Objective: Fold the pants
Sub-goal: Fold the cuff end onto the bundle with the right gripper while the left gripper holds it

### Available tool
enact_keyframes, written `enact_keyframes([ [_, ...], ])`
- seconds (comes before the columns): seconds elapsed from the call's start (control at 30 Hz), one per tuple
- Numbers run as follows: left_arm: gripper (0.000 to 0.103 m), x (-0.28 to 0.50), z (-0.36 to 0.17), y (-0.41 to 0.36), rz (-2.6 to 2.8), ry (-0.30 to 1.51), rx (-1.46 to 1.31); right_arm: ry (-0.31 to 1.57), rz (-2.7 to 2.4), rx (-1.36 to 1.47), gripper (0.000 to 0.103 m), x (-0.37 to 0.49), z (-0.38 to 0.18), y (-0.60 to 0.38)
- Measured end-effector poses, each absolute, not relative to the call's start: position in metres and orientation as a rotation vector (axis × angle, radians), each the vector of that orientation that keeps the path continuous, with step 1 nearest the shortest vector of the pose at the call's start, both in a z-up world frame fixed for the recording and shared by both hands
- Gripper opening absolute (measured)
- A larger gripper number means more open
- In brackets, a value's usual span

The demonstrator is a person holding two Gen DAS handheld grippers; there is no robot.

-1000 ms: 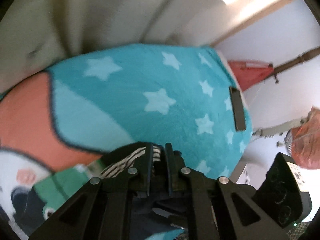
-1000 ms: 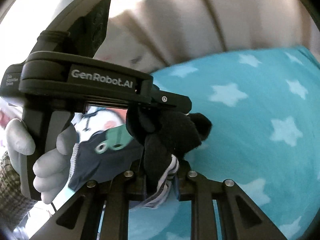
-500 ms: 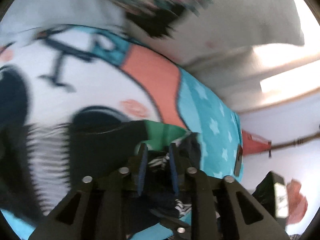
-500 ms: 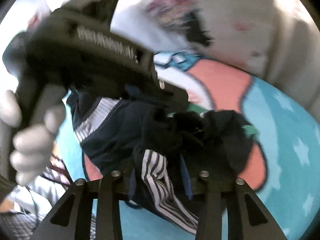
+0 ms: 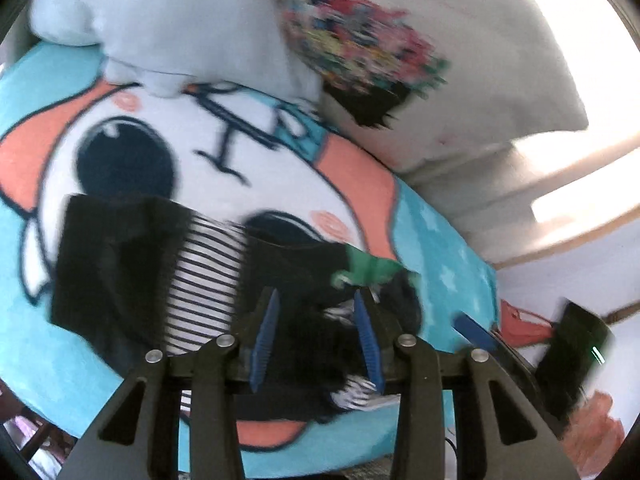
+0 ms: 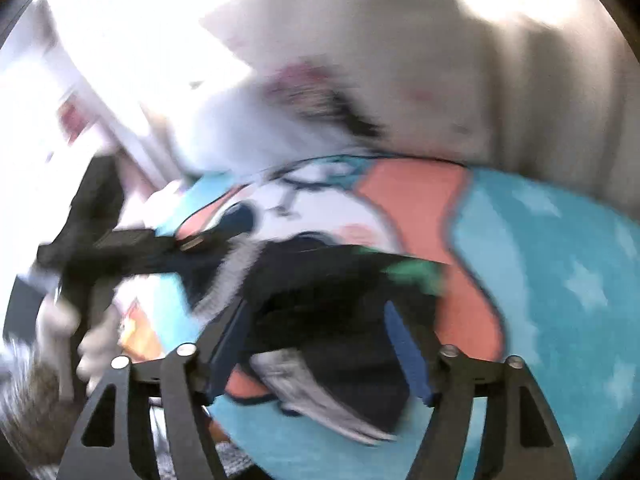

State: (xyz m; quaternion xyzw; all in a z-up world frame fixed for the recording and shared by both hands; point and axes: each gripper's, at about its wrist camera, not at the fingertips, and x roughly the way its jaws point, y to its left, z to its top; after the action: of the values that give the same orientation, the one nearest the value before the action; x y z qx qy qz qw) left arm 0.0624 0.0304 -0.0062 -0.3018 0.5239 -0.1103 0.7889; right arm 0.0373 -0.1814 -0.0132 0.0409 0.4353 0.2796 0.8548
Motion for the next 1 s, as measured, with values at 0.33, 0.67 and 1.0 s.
enact_keyframes([
  [0.33, 0.039, 0.068, -0.046, -0.031, -0.255, 1.264, -0.413, 1.143, 0.591, 0.430, 0.065, 0.103, -0.093, -0.198],
  [0.67, 0.039, 0.085, -0.048, -0.073, -0.329, 1.268, -0.359, 1.125, 0.543, 0.505, 0.012, 0.101, -0.072, -0.220],
  [1.0, 0.040, 0.089, -0.034, -0.075, -0.353, 1.239, -0.409, 1.074, 0.288, 0.337, 0.038, 0.098, -0.057, -0.282],
])
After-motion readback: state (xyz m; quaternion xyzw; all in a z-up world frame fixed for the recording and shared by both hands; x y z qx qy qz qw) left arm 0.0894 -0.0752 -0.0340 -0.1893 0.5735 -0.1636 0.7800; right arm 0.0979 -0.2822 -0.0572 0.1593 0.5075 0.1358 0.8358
